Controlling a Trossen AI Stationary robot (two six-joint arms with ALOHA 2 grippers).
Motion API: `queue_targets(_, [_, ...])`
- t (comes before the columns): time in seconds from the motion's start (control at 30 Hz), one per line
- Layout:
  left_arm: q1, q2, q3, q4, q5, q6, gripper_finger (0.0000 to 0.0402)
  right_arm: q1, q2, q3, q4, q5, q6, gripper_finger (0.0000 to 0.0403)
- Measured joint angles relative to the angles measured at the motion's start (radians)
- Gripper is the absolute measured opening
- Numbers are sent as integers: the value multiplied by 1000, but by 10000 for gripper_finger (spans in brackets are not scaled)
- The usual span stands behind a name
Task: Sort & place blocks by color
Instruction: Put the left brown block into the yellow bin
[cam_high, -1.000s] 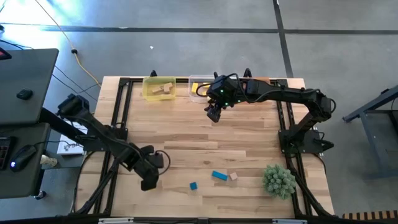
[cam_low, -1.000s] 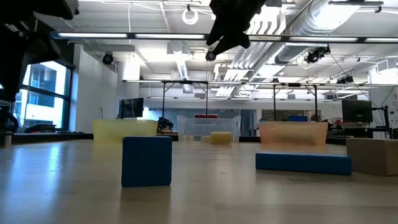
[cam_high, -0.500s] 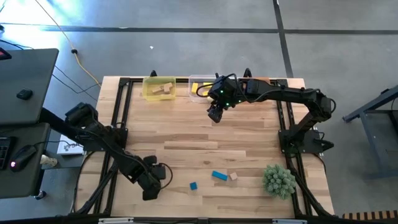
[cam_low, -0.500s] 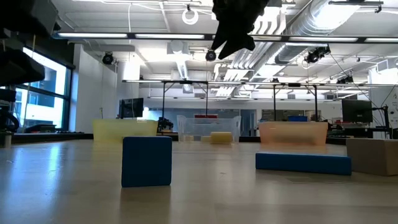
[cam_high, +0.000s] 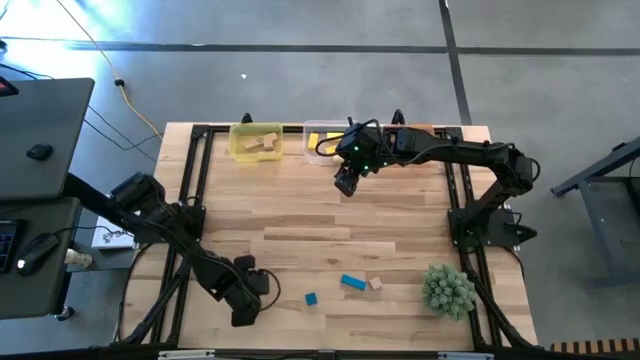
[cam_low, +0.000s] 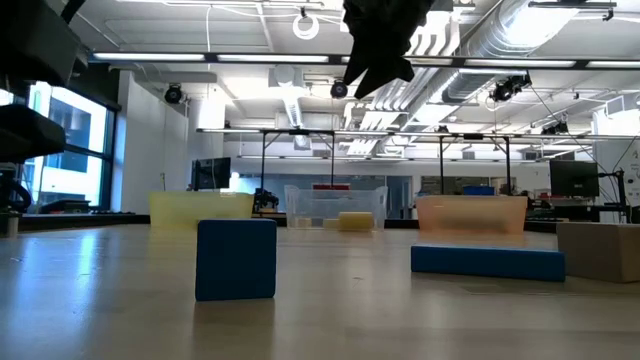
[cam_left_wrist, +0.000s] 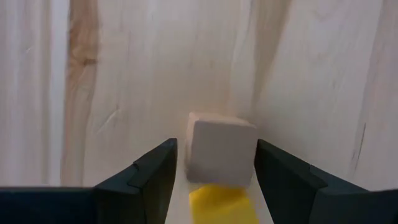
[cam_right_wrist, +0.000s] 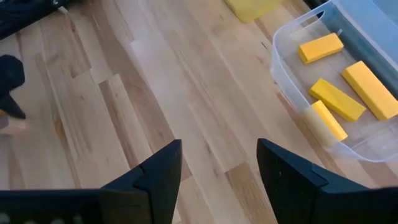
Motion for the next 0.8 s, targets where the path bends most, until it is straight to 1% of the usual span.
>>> queue_targets(0.13, [0,21,0,-1,-10,0,198,0,0,0,-1,0,1,194])
queue_targets(0.23, [0,22,0,0,-29,3,186,0,0,0,-3,0,2,194])
queue_targets(0.33, [2,20,0,4,-51,26,160,0,0,-1,-5,0,2,194])
queue_targets(0.5, [17,17,1,6,-59,75,107,0,0,-1,-8,-2,1,194])
queue_targets(0.67, [57,10,1,1,-55,133,105,0,0,-1,-8,-4,-4,194])
queue_targets(0.8, [109,-23,1,-23,-51,197,105,0,0,-1,-8,-3,-30,194])
